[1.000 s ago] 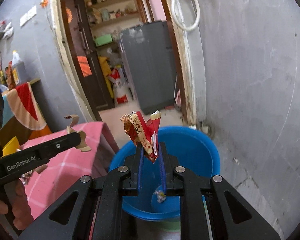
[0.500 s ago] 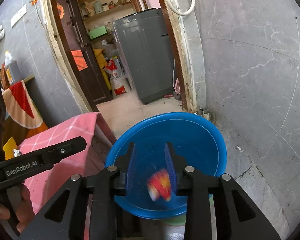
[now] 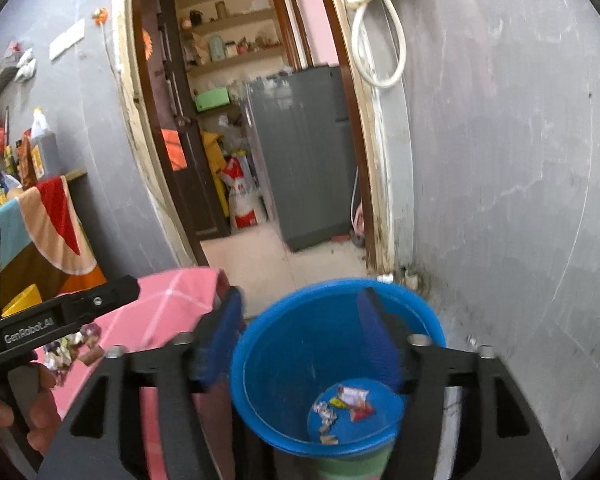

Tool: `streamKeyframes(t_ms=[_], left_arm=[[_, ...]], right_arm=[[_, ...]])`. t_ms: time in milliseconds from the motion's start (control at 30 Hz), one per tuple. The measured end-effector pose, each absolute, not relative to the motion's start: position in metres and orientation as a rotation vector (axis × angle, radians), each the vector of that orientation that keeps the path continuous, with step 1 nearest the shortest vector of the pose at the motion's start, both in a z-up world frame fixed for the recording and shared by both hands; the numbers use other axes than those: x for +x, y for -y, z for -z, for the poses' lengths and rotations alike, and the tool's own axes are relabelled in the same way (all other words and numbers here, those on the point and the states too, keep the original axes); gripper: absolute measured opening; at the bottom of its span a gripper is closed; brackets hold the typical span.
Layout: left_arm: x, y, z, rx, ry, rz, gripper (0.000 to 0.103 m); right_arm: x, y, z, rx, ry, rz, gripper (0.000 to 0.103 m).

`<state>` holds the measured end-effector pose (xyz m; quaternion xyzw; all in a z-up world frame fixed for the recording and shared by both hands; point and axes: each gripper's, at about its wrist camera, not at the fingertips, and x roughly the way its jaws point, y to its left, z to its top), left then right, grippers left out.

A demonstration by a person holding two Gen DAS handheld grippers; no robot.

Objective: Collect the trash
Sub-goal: 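Open both tools to drop the paper and red wrapper into the bucket, then move both open tools back over the remaining trash on the table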

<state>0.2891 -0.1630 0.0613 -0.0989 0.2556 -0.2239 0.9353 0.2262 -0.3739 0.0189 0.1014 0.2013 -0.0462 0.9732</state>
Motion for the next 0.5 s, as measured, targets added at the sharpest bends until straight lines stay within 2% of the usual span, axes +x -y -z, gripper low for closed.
streamKeyframes(t_ms=[133, 200, 500], left_arm=[[0.278, 0.134, -0.075, -0.205, -0.445, 0.398, 0.1], [0.271, 0.122, -0.079, -0.196, -0.42, 0.365, 0.1], [0.232, 0.079, -0.088, -0.147, -0.294, 0.25, 0.101]], right_arm=[[0.218, 0.359, -0.036, 0.169, -0.33, 0.08, 0.091], [0.214, 0.352, -0.044, 0.157, -0.296, 0.071, 0.101], [0.2, 0.319, -0.071, 0.117, -0.178, 0.006, 0.103]])
